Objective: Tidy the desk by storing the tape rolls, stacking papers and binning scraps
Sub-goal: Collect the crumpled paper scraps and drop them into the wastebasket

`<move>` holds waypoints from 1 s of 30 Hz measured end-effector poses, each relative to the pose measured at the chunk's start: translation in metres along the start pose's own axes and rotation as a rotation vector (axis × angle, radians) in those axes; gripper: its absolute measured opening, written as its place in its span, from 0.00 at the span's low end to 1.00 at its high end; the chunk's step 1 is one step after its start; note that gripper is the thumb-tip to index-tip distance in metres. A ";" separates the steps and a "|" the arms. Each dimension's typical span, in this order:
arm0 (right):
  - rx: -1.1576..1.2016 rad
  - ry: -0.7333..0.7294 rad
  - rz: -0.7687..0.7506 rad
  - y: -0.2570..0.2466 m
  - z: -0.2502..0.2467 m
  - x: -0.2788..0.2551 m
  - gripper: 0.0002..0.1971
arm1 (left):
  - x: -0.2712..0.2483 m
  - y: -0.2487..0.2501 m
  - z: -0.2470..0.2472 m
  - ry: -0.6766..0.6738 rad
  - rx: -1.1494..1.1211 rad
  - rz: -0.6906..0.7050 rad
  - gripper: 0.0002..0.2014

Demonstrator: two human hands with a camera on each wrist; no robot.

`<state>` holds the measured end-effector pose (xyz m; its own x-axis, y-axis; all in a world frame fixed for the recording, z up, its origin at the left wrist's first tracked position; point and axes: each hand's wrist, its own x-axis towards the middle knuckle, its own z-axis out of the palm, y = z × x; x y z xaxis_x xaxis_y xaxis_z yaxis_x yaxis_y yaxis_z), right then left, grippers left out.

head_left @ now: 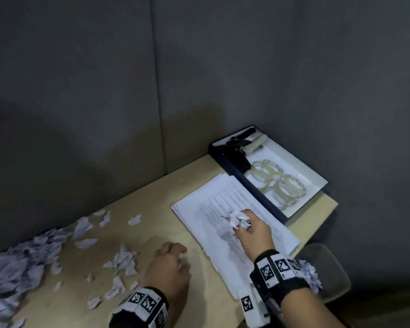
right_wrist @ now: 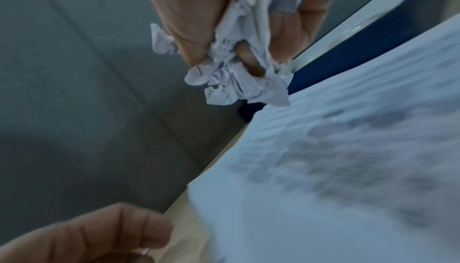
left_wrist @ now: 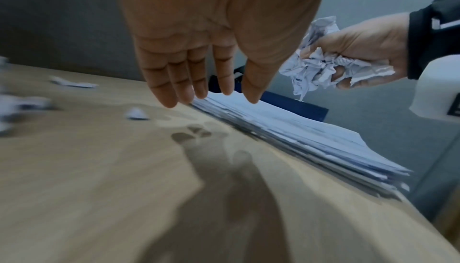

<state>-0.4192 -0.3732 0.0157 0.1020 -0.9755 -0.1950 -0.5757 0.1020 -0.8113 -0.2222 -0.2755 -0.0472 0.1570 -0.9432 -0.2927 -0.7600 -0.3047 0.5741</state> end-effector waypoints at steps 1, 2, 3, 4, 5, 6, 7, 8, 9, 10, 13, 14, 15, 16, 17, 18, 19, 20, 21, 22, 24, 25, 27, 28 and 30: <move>0.019 0.021 0.018 0.008 -0.011 0.002 0.14 | 0.005 0.013 0.004 0.006 -0.023 0.018 0.17; 0.032 0.044 0.038 0.017 -0.025 0.005 0.14 | 0.014 0.029 0.011 0.003 -0.023 0.057 0.18; 0.037 0.062 0.057 0.025 -0.036 0.007 0.13 | 0.020 0.043 0.016 0.000 -0.009 0.090 0.20; 0.042 0.094 0.078 0.035 -0.048 0.011 0.12 | 0.027 0.060 0.022 -0.005 0.012 0.135 0.21; 0.055 0.135 0.103 0.045 -0.061 0.015 0.12 | 0.035 0.077 0.028 -0.020 0.035 0.182 0.23; 0.074 0.169 0.126 0.056 -0.074 0.018 0.13 | 0.042 0.096 0.034 -0.037 0.058 0.226 0.24; 0.090 0.197 0.150 0.067 -0.087 0.021 0.14 | 0.048 0.115 0.040 -0.060 0.083 0.259 0.26; 0.096 0.224 0.173 0.078 -0.101 0.021 0.14 | 0.054 0.135 0.049 -0.084 0.106 0.285 0.27; 0.093 0.255 0.190 0.089 -0.114 0.023 0.13 | 0.060 0.154 0.057 -0.099 0.124 0.310 0.27; 0.087 0.282 0.202 0.098 -0.126 0.024 0.12 | 0.064 0.171 0.063 -0.106 0.139 0.338 0.27; 0.093 0.348 0.255 0.126 -0.164 0.029 0.10 | 0.084 0.223 0.088 -0.124 0.170 0.446 0.26; 0.077 0.367 0.272 0.134 -0.176 0.030 0.09 | 0.091 0.238 0.096 -0.133 0.188 0.473 0.26; 0.065 0.389 0.291 0.143 -0.188 0.031 0.09 | 0.098 0.253 0.106 -0.146 0.213 0.495 0.27; 0.066 0.405 0.302 0.151 -0.198 0.032 0.09 | 0.104 0.266 0.114 -0.153 0.234 0.513 0.28; 0.066 0.418 0.324 0.162 -0.207 0.034 0.09 | 0.110 0.280 0.123 -0.160 0.254 0.529 0.28; 0.063 0.425 0.347 0.171 -0.215 0.035 0.09 | 0.116 0.292 0.132 -0.166 0.278 0.534 0.29; 0.067 0.425 0.369 0.180 -0.221 0.037 0.09 | 0.122 0.302 0.139 -0.170 0.308 0.532 0.29; 0.081 0.431 0.386 0.191 -0.228 0.039 0.09 | 0.128 0.312 0.147 -0.175 0.341 0.529 0.30; 0.094 0.438 0.403 0.203 -0.233 0.042 0.10 | 0.135 0.321 0.154 -0.180 0.375 0.522 0.30; 0.089 0.433 0.423 0.215 -0.237 0.046 0.11 | 0.142 0.329 0.160 -0.183 0.406 0.512 0.31; 0.050 0.402 0.478 0.242 -0.241 0.055 0.11 | 0.156 0.342 0.171 -0.185 0.445 0.487 0.34; 0.022 0.387 0.503 0.254 -0.241 0.060 0.11 | 0.163 0.348 0.175 -0.183 0.456 0.471 0.35; -0.072 0.358 0.553 0.284 -0.243 0.073 0.09 | 0.177 0.358 0.186 -0.173 0.474 0.444 0.39; -0.122 0.339 0.570 0.297 -0.243 0.079 0.10 | 0.182 0.361 0.190 -0.160 0.489 0.434 0.40; -0.193 0.266 0.611 0.321 -0.242 0.091 0.12 | 0.190 0.366 0.198 -0.126 0.547 0.424 0.45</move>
<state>-0.7908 -0.4769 -0.1289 -0.4746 -0.7714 -0.4239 -0.6029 0.6358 -0.4820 -0.5954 -0.5395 -0.0444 -0.2725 -0.9332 -0.2341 -0.9528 0.2279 0.2007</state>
